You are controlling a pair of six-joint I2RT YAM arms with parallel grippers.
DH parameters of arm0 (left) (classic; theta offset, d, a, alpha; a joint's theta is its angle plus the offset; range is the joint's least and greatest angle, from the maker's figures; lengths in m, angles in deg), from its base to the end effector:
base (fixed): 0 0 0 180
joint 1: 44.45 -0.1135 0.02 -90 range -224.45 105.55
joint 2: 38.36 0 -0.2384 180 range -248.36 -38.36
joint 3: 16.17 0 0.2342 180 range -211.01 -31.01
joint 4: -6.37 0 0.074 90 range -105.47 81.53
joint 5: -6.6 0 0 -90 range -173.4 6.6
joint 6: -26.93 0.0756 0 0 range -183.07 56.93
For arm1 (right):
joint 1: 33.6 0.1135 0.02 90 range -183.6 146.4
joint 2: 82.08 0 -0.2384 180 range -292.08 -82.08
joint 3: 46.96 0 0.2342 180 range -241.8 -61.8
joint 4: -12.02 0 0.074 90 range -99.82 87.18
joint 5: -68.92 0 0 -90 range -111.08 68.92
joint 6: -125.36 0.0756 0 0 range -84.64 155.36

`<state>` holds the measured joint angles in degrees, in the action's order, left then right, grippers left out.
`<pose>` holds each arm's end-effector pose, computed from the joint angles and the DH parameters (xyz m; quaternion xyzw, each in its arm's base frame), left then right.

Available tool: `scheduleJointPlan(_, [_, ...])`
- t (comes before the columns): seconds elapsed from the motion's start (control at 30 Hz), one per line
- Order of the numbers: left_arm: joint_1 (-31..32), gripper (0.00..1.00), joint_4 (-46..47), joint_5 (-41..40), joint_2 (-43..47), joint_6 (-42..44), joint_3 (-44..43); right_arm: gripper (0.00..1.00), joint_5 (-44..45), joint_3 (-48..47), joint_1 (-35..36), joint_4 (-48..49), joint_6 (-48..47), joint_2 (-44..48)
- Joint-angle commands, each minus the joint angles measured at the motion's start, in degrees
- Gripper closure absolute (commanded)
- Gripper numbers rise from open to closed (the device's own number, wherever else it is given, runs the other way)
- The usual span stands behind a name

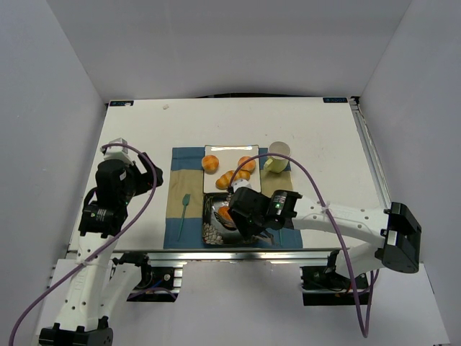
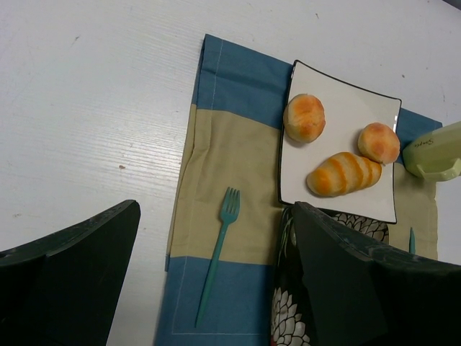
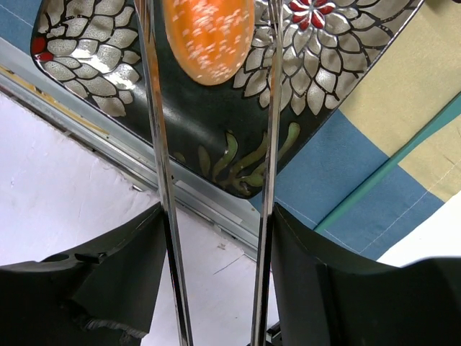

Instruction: Place the bread

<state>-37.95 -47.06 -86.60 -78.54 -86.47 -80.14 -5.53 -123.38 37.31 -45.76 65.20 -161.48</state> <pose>0.1814 -0.0164 0.2879 -0.1409 0.8527 -0.1063 0.4917 0.1113 0.2596 0.2075 -0.3043 0.9098 0.1091 0.2603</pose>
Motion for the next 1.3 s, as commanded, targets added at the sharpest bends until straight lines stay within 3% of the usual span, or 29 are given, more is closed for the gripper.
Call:
scheduleJointPlan(0.0, [0.2,0.02,-0.5,0.5,1.1,-0.1,-0.9,0.39,1.4,-1.5,0.3,1.0,0.9,1.3])
scheduleJointPlan(0.57, [0.2,0.02,-0.6,0.8,1.0,0.1,-1.6,0.37,2.8,-7.7,0.3,-6.0,5.2,10.2])
scheduleJointPlan(0.73, [0.2,0.02,-0.8,1.3,0.9,-0.2,-2.3,0.37,11.8,-8.8,-0.5,-14.0,10.7,17.3])
scheduleJointPlan(0.83, [0.2,0.02,-0.6,1.6,0.7,-0.2,-2.8,0.38,15.1,-8.9,-5.9,-16.7,11.8,25.7])
scheduleJointPlan(1.07, [0.2,0.02,1.8,3.1,-0.6,-0.8,-2.1,0.41,12.1,-3.7,-33.1,-13.8,-0.6,30.1])
scheduleJointPlan(1.13, [0.2,0.02,1.8,3.1,-0.9,-0.8,-2.3,0.41,8.5,0.7,-38.1,-9.6,-3.9,30.3])
scheduleJointPlan(1.27, [0.2,0.02,1.4,4.9,-0.3,-0.9,-2.7,0.41,-1.7,8.7,-55.1,-0.7,-8.7,30.8])
